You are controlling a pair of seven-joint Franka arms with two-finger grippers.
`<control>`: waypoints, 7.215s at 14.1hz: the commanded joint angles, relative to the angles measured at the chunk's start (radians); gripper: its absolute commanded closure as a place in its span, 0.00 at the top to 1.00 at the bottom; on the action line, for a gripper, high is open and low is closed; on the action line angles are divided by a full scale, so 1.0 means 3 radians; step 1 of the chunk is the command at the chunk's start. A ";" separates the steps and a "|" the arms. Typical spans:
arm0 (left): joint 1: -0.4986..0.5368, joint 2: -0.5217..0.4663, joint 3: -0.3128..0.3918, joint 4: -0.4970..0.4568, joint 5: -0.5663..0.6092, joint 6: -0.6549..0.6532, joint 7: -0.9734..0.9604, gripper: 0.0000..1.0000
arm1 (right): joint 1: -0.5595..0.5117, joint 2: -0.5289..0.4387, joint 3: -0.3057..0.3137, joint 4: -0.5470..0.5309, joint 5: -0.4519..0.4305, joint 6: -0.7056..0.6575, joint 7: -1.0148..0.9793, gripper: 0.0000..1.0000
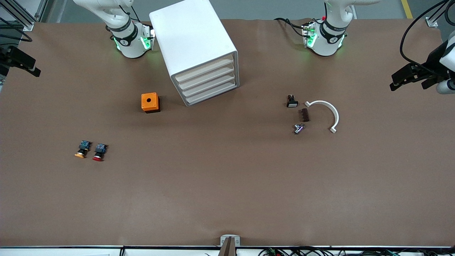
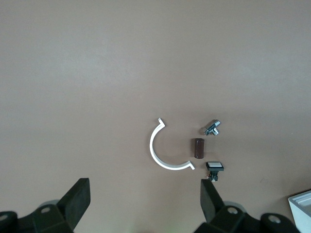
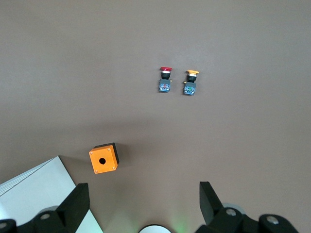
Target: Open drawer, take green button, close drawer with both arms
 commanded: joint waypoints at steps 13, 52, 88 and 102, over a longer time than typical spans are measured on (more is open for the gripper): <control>0.0008 0.0216 -0.0006 0.0070 -0.0026 -0.0082 0.0022 1.00 | 0.0001 0.0031 -0.0007 0.0070 -0.0054 -0.0030 0.0033 1.00; -0.1531 0.2747 -0.0072 0.0796 -0.2213 0.0353 -0.5852 1.00 | -0.0004 0.0026 -0.0007 0.0064 -0.0049 -0.0009 0.0038 1.00; -0.1915 0.3520 -0.0466 0.0679 -0.3334 -0.0378 -0.6871 0.11 | 0.0011 0.0031 -0.0007 0.0059 -0.0049 0.0022 0.0038 1.00; -0.1542 0.3525 -0.0435 0.0755 -0.3488 -0.0220 -0.6866 0.18 | 0.0011 0.0036 -0.0007 0.0080 -0.0044 0.0073 0.0038 1.00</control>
